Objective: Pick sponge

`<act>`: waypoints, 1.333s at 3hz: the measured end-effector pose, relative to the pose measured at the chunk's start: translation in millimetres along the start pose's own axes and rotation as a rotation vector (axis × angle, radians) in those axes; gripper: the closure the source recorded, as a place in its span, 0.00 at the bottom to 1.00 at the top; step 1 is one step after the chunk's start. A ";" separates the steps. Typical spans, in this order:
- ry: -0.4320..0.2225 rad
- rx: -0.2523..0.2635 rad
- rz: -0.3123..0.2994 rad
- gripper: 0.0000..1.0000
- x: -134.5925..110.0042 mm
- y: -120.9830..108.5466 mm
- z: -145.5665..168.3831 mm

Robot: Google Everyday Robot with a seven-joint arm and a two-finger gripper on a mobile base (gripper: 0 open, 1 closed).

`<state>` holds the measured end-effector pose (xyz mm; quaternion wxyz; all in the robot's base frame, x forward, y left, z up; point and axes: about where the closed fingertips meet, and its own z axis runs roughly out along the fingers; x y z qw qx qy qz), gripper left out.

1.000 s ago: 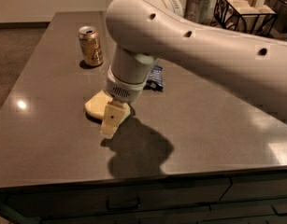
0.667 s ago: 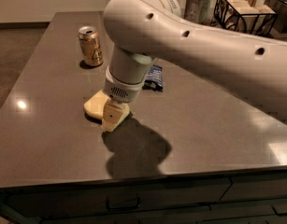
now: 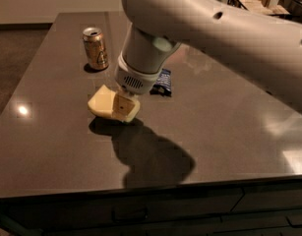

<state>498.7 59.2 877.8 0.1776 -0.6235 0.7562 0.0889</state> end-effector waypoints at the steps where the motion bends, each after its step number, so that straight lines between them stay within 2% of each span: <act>1: -0.036 0.031 -0.002 1.00 0.5 -8.9 -31.8; 2: -0.084 0.054 -0.016 1.00 0.5 -15.4 -69.2; 3: -0.120 0.050 0.006 1.00 4.1 -20.7 -94.3; 4: -0.125 0.052 0.006 1.00 2.8 -20.7 -97.5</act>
Offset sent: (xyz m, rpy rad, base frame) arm 0.0074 -0.0470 0.1072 0.1279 -0.1102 0.0176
